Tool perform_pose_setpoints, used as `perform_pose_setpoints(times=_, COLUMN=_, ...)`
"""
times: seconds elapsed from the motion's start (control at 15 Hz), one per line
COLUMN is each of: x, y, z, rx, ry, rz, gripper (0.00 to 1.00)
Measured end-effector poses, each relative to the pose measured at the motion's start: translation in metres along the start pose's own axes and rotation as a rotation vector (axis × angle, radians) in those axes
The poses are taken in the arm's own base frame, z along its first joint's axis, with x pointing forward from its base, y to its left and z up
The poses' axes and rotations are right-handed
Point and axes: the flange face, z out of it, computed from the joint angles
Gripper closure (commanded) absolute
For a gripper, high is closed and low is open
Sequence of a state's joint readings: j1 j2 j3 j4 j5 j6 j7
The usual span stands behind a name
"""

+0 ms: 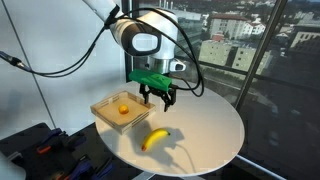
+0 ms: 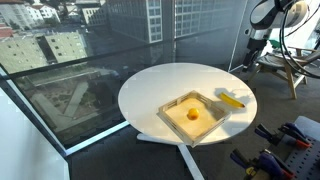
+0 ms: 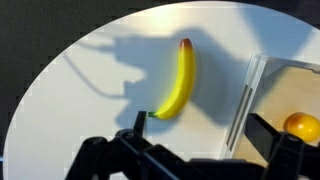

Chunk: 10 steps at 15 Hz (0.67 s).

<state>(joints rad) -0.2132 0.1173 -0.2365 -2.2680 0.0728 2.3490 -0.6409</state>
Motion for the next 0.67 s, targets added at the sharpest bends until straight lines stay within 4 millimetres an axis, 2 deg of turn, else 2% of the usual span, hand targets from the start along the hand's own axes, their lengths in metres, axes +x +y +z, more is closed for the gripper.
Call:
perform_pose_setpoints(times=0.33, x=0.011, y=0.001, z=0.001, rx=-0.007, ry=0.002, rz=-0.004, gripper=0.0)
perform_pose_setpoints(times=0.67, x=0.028, y=0.011, z=0.002, rx=-0.023, ry=0.007, rz=0.002, gripper=0.0)
